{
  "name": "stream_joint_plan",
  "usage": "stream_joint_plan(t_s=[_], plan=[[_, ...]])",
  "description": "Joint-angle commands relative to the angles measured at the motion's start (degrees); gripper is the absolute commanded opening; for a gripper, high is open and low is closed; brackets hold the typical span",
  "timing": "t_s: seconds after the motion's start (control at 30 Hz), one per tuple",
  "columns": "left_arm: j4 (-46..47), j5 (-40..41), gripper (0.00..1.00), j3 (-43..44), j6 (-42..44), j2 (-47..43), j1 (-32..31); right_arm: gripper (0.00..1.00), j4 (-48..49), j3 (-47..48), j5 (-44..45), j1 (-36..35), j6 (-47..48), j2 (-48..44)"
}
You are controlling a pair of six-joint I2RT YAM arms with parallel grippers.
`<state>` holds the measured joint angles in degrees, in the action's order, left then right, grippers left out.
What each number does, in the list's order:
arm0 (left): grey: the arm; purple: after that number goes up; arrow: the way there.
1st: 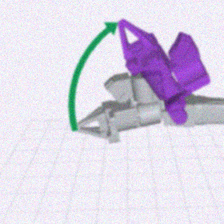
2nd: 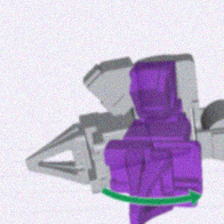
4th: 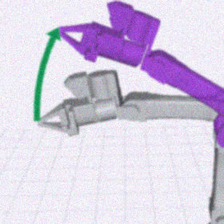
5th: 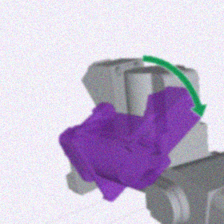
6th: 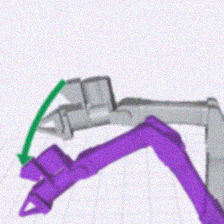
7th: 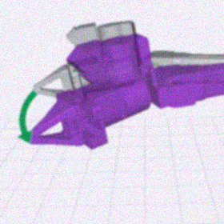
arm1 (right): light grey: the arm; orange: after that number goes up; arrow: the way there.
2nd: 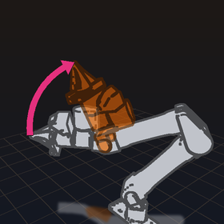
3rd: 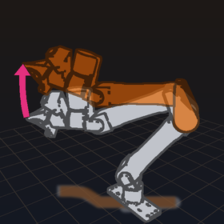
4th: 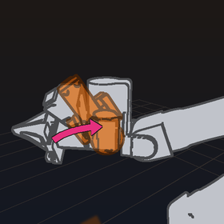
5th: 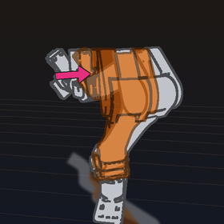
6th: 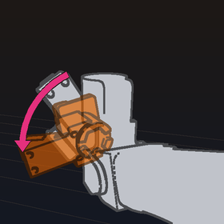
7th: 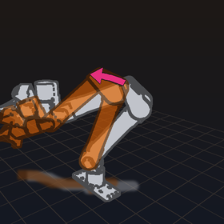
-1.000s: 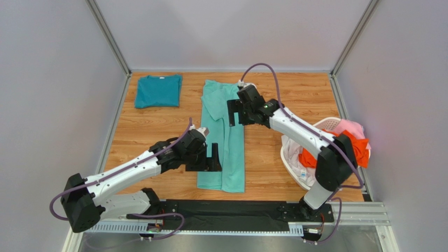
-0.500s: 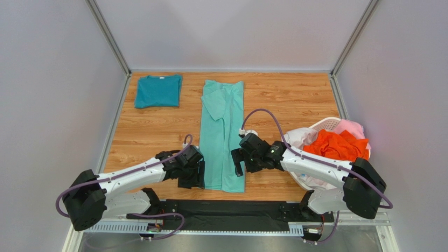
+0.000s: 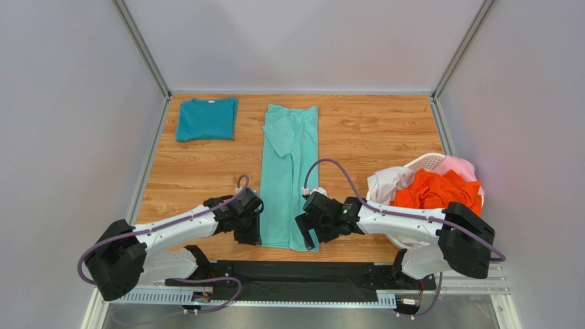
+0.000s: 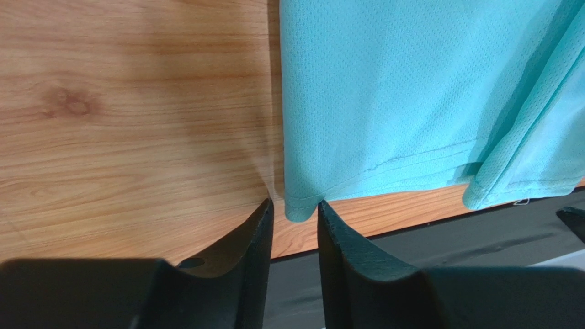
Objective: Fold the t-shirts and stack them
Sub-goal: Fold the tshirt
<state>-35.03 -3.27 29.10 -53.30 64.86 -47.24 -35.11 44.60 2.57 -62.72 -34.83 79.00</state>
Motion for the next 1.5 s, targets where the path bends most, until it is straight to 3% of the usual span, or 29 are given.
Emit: stream_joint_plan(t_s=[0.0, 0.1, 0.17, 0.33, 0.4, 0.53, 0.6, 0.63, 0.73, 0.93, 1.47], plan=[[2.6, -2.4, 0.28, 0.0, 1.9, 1.1, 0.1, 0.98, 0.4, -1.1, 0.3, -1.3, -2.3, -1.4], [2.5, -3.7, 0.06, -0.2, 2.3, 2.0, 0.1, 0.96, 0.3, -2.3, -1.0, -1.6, -4.0, -2.0], [2.2, -3.9, 0.00, -0.3, 2.2, 2.5, 0.1, 0.94, 0.6, -3.1, -1.7, -1.7, -4.8, -1.7], [1.9, -4.9, 0.00, -1.0, 1.7, 2.3, 0.0, 0.74, 4.1, -4.9, -4.8, -2.0, -5.5, -1.2], [1.8, -5.0, 0.00, -1.5, 1.4, 2.0, 0.0, 0.70, 5.8, -5.1, -5.8, -1.9, -5.3, -0.5], [1.4, -4.7, 0.00, -2.1, 0.2, 1.0, 0.0, 0.39, 5.8, -4.8, -7.0, -2.1, -5.5, 0.8], [1.0, -4.7, 0.00, -2.2, -0.6, 0.5, 0.1, 0.31, 5.9, -5.3, -7.2, -2.6, -5.9, 0.5], [1.0, -4.7, 0.00, -2.3, -0.5, 0.2, 0.1, 0.21, 6.0, -5.5, -7.1, -2.5, -6.0, 0.4], [0.0, -4.2, 0.00, -1.9, -0.3, -0.9, 0.0, 0.10, 5.9, -5.9, -5.7, -2.6, -5.4, -0.8], [-1.5, -3.3, 0.00, 0.7, 0.2, -4.4, 0.0, 0.02, 4.7, -3.6, -2.7, -2.5, -3.6, -3.0], [-7.1, 6.2, 0.00, 16.8, 3.5, -0.6, 1.0, 0.00, 0.7, 8.6, 8.1, 3.9, 5.1, -3.2]])
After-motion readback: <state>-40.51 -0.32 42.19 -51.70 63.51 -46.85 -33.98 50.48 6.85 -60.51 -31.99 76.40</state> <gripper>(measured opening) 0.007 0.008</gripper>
